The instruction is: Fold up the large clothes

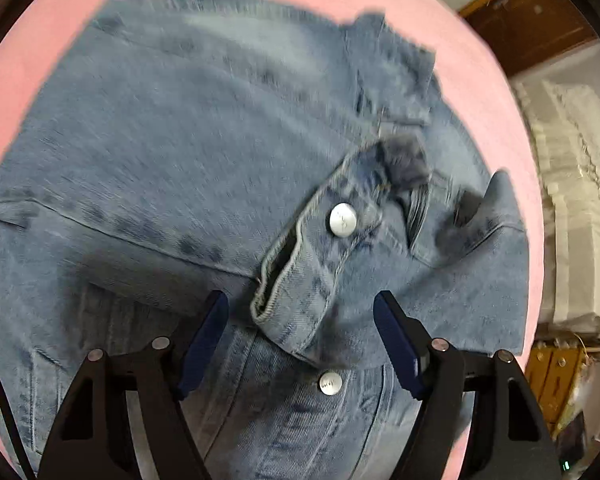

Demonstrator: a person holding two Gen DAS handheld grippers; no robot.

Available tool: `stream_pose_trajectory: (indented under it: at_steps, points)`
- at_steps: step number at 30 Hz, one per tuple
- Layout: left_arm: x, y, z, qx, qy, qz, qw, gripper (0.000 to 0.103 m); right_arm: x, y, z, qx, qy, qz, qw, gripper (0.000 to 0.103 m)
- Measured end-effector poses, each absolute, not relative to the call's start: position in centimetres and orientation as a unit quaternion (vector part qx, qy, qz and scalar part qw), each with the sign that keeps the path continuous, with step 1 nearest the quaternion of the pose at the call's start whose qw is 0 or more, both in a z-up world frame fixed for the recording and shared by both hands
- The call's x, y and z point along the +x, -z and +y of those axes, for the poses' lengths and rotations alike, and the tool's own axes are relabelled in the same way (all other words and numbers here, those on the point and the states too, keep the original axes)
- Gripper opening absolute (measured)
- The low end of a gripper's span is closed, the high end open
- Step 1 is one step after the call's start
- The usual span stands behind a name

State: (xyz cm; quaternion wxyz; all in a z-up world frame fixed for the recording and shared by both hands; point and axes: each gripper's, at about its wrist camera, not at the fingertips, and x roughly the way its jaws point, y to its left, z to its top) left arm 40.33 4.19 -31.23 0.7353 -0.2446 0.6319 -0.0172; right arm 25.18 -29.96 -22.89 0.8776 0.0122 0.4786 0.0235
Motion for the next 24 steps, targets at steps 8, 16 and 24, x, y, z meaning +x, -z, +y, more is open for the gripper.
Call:
stream_pose_trajectory:
  at_steps: [8,16,24]
  points:
    - [41.9,31.3,2.0,-0.230,0.011,0.651,0.723,0.017,28.2,25.5,-35.5,-0.002,0.064,0.503,0.862,0.033]
    - [44.4,24.8,1.0,-0.273,0.032,0.570,0.774,0.011,30.4,26.3,-37.5,0.003,0.047,0.493,0.869,0.033]
    - [45.6,16.7,2.3,-0.272,0.029,0.427,0.862,0.009,30.8,25.4,-38.0,0.026,0.005,0.478,0.878,0.032]
